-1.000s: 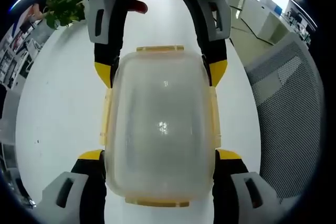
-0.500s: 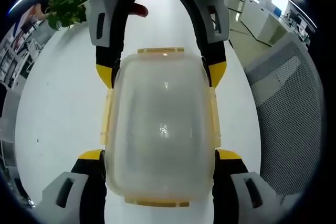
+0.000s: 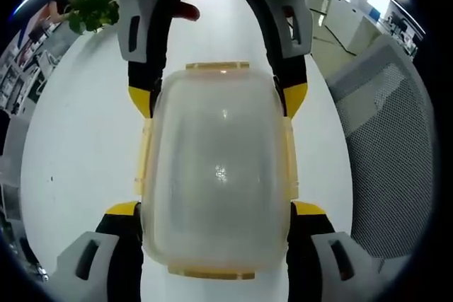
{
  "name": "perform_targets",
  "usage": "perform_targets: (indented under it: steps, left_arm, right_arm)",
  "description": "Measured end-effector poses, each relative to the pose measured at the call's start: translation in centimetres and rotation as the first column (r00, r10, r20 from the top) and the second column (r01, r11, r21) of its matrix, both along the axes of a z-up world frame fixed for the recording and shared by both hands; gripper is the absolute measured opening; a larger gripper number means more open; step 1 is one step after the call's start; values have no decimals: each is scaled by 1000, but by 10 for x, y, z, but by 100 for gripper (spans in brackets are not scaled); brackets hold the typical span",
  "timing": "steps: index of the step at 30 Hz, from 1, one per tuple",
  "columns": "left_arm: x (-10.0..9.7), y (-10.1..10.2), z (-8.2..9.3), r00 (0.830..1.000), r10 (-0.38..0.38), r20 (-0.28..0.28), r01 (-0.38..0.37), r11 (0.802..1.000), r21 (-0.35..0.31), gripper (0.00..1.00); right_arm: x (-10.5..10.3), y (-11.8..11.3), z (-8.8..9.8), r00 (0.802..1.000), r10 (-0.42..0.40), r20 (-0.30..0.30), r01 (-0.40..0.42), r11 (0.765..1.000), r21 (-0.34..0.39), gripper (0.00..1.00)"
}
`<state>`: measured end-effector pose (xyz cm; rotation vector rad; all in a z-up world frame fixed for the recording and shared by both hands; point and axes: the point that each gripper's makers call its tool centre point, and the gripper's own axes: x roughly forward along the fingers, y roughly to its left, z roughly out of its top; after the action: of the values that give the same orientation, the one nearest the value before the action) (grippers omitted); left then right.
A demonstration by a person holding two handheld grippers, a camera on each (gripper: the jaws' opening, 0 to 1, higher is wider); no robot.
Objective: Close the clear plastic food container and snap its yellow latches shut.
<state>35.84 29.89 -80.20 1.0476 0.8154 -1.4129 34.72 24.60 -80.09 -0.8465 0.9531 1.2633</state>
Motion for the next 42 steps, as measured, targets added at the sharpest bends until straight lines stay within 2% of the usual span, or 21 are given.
perform_targets:
  steps: [15,21,42]
  left_arm:
    - [0,24,0,1000,12,0,-12,1000,-15,84]
    - [0,44,-1,1000,14,-2,-14,1000,-2,85]
    - [4,107,-1,1000,27,-10,-28,999,-22,85]
  right_arm:
    - [1,27,-1,1000,2,-4,-2,1000,-23,83]
    - [1,45,-1,1000,6,-7,-6,1000,-21,83]
    - [6,110,-3,1000,11,-10,-12,1000,-24,84]
